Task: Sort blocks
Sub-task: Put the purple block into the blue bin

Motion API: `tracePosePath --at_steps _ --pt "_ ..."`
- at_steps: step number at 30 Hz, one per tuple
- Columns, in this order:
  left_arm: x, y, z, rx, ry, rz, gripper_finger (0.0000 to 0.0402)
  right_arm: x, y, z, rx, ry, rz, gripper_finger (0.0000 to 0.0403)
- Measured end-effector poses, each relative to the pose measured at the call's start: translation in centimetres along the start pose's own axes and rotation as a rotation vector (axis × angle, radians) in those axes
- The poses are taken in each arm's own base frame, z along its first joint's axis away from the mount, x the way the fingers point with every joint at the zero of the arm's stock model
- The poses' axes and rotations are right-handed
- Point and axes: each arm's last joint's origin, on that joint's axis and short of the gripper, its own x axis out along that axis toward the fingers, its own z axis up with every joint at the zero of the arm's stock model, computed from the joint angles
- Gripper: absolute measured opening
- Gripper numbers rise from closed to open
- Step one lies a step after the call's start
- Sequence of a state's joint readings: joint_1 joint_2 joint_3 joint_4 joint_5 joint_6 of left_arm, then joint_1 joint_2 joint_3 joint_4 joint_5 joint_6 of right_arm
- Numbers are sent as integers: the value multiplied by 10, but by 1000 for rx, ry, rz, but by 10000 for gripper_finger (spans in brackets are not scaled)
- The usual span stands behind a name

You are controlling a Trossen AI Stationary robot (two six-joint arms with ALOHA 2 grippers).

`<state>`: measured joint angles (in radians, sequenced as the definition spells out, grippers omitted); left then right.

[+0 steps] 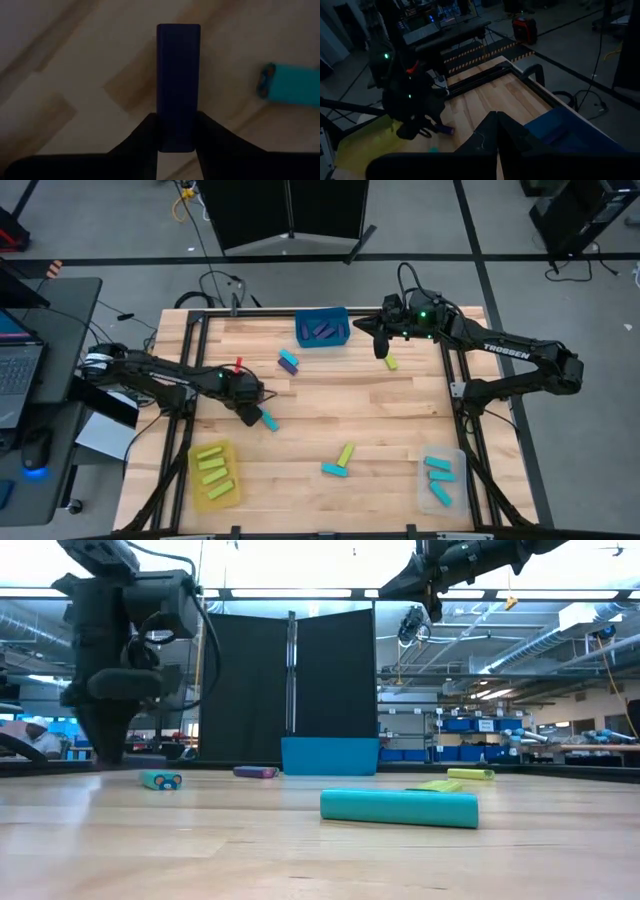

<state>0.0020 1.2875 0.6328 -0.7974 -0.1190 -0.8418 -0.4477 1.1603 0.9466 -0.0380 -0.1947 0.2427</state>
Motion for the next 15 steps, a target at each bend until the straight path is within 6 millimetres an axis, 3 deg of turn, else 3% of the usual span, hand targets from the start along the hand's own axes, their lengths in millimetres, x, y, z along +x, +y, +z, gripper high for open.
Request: tracePosePath --at_steps 7,15 --pt "-36 0 35 -146 -77 -90 100 0 0 1 15 -7 -9 12" --pt "-72 9 104 -294 -266 -202 100 0 2 7 42 -77 10 12"
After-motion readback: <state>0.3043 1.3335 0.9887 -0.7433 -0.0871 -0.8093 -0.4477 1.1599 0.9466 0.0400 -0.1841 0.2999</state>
